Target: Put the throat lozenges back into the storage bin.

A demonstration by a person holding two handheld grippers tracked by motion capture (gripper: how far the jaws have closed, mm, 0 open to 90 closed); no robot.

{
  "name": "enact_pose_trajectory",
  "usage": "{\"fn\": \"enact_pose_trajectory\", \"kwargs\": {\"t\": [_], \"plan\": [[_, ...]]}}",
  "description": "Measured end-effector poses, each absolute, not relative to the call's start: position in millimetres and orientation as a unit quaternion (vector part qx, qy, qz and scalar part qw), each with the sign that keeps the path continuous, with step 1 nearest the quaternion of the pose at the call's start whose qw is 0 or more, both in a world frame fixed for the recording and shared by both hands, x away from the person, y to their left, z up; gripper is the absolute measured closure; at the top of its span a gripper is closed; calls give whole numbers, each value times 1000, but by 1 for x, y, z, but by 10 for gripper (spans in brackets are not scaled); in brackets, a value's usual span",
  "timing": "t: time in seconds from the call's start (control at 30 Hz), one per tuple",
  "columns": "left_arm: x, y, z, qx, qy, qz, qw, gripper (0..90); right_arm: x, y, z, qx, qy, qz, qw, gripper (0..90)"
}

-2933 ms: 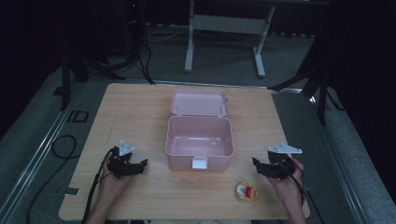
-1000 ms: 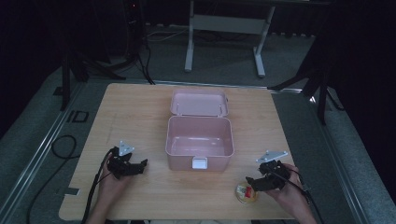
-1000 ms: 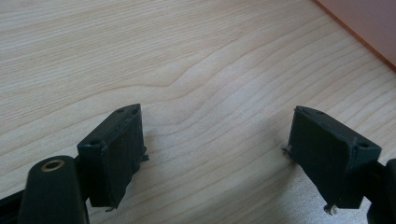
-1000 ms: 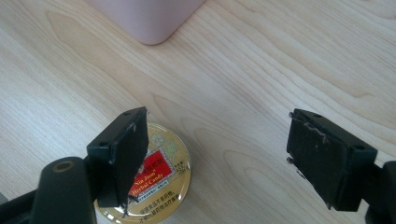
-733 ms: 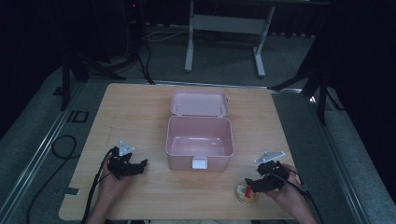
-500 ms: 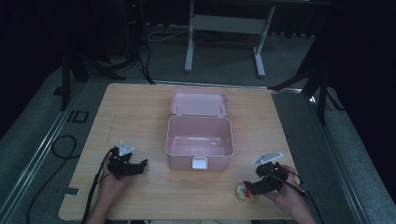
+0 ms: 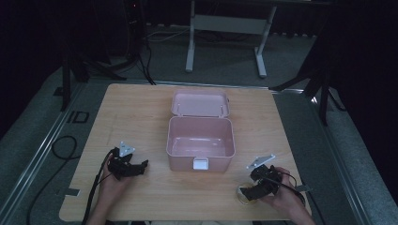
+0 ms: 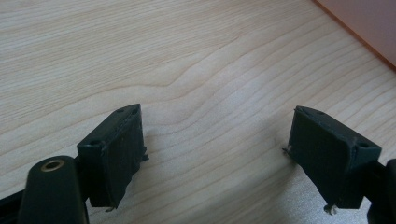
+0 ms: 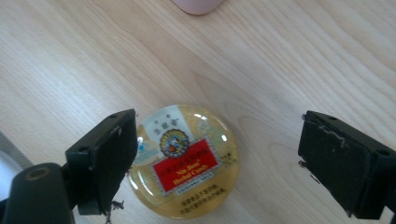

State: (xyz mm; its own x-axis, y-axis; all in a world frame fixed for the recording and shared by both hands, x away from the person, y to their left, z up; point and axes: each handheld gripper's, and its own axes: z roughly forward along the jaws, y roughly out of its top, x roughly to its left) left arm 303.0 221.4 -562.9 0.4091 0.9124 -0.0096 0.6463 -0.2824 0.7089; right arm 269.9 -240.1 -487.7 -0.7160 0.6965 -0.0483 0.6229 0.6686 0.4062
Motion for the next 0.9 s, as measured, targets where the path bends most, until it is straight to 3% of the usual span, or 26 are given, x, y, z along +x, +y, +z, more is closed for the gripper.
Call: {"fn": "enact_pose_trajectory", "kwargs": {"t": [0.9], "plan": [[303,221,-563,774,503,205,324,188,266,-226,-498,345,924,147,73,118]]}}
